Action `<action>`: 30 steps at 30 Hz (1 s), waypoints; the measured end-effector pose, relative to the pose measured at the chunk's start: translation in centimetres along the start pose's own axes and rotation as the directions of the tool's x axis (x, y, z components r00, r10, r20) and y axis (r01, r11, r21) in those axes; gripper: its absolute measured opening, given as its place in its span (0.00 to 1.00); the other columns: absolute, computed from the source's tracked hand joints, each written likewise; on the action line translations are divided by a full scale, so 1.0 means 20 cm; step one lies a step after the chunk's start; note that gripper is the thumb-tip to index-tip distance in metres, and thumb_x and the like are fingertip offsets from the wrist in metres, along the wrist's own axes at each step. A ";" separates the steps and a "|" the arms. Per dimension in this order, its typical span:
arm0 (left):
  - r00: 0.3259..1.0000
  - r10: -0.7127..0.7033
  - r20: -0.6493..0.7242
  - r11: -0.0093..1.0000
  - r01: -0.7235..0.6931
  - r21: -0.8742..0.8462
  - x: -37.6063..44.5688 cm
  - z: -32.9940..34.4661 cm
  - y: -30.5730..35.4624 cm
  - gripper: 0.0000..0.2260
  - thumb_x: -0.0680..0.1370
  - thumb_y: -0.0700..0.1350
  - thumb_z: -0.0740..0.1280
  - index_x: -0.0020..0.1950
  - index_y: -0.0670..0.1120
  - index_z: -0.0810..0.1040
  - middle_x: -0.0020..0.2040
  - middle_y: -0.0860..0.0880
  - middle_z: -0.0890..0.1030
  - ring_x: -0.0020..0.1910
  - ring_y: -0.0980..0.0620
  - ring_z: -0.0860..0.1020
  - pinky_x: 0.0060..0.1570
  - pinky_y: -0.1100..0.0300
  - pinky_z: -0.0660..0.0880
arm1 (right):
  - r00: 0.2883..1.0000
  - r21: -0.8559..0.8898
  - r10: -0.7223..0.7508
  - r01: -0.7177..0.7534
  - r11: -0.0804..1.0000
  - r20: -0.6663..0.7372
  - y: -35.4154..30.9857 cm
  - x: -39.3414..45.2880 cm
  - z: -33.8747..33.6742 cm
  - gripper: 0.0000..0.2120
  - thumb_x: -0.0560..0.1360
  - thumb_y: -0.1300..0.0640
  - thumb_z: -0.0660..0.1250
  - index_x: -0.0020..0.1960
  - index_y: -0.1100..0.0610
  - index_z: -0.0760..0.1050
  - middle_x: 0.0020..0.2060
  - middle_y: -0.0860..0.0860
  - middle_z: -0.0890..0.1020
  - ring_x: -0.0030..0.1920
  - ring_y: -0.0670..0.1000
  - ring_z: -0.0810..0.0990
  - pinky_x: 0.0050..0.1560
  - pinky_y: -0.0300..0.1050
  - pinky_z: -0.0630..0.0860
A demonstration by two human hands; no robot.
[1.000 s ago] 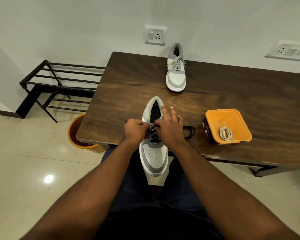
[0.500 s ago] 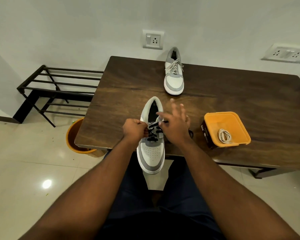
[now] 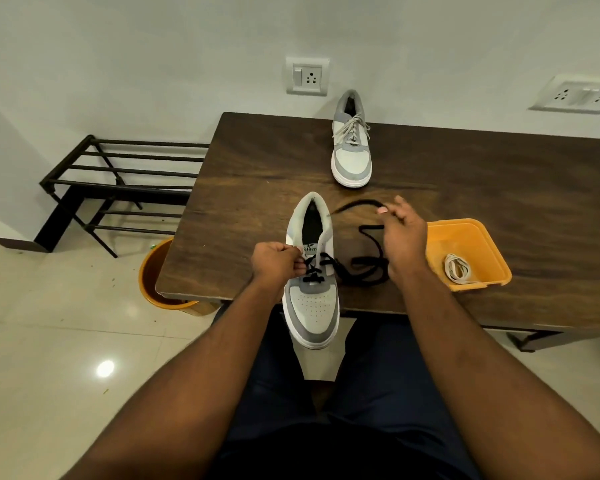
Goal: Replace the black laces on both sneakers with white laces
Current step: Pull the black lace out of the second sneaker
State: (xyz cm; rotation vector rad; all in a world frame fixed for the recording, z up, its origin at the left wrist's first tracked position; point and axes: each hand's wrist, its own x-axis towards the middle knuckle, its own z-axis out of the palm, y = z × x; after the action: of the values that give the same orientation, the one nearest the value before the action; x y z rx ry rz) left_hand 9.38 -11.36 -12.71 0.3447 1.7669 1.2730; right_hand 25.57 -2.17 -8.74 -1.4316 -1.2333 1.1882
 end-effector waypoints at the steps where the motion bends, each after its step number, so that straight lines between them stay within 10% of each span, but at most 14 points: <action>1: 1.000 -0.002 -0.003 1.000 0.002 -0.005 0.00 0.00 0.00 0.07 0.77 0.36 0.70 0.39 0.35 0.79 0.33 0.40 0.81 0.28 0.48 0.80 0.32 0.59 0.81 | 0.999 -0.017 -0.004 0.003 1.000 -0.032 0.00 0.01 -0.02 0.06 0.77 0.61 0.67 0.51 0.54 0.81 0.71 0.49 0.71 0.69 0.50 0.70 0.69 0.46 0.66; 5: 1.000 0.013 0.008 0.999 -0.013 0.037 -0.03 0.02 0.01 0.07 0.75 0.37 0.71 0.38 0.38 0.80 0.37 0.37 0.82 0.30 0.46 0.80 0.35 0.54 0.81 | 0.995 -0.480 0.071 -0.026 0.877 0.076 0.09 0.02 -0.05 0.26 0.77 0.49 0.68 0.73 0.49 0.67 0.78 0.52 0.56 0.76 0.57 0.56 0.73 0.58 0.57; 7: 0.969 0.240 -0.056 0.917 -0.207 0.340 -0.06 0.03 0.02 0.04 0.73 0.43 0.73 0.42 0.45 0.79 0.43 0.44 0.83 0.39 0.47 0.79 0.41 0.52 0.79 | 0.984 -0.706 0.081 0.058 0.706 0.161 0.14 -0.05 -0.03 0.35 0.76 0.44 0.67 0.77 0.42 0.54 0.79 0.50 0.50 0.77 0.59 0.49 0.72 0.64 0.53; 10: 0.866 0.497 0.051 0.550 -0.360 0.754 -0.10 0.08 0.09 0.10 0.73 0.50 0.72 0.54 0.54 0.79 0.65 0.46 0.71 0.66 0.44 0.67 0.63 0.47 0.66 | 0.931 -0.721 -0.082 0.328 0.610 0.355 0.20 -0.18 0.02 0.29 0.75 0.44 0.68 0.73 0.43 0.64 0.72 0.50 0.66 0.72 0.56 0.63 0.66 0.59 0.62; 15: 0.939 0.234 0.251 0.305 -0.317 0.898 -0.06 0.15 0.16 0.09 0.80 0.53 0.63 0.50 0.53 0.82 0.80 0.46 0.39 0.75 0.36 0.30 0.72 0.33 0.38 | 0.936 -0.584 -0.086 0.283 0.761 0.341 0.29 -0.30 0.09 0.22 0.74 0.48 0.70 0.65 0.52 0.72 0.58 0.53 0.76 0.57 0.57 0.77 0.56 0.58 0.75; 24: 0.866 0.301 0.399 0.276 -0.479 0.833 -0.07 0.10 0.12 0.05 0.77 0.50 0.70 0.44 0.50 0.82 0.81 0.47 0.42 0.76 0.37 0.32 0.73 0.37 0.38 | 0.936 -0.510 -0.059 0.241 0.826 0.347 0.30 -0.25 0.10 0.25 0.71 0.50 0.73 0.67 0.49 0.72 0.58 0.51 0.77 0.57 0.51 0.76 0.53 0.47 0.74; 30: 0.862 0.416 0.290 0.644 -0.505 0.575 -0.10 -0.08 -0.03 0.02 0.75 0.42 0.73 0.46 0.46 0.83 0.81 0.48 0.49 0.78 0.42 0.36 0.74 0.41 0.45 | 0.937 -0.519 -0.044 0.231 0.823 0.346 0.31 -0.23 0.12 0.25 0.69 0.50 0.75 0.64 0.49 0.75 0.55 0.50 0.80 0.54 0.51 0.79 0.54 0.52 0.77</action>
State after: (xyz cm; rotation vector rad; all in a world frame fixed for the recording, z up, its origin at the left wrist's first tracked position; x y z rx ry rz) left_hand 9.33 -13.90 -12.22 1.3263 2.0269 0.8890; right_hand 24.01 -7.51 -14.65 -1.5505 -2.0052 1.0270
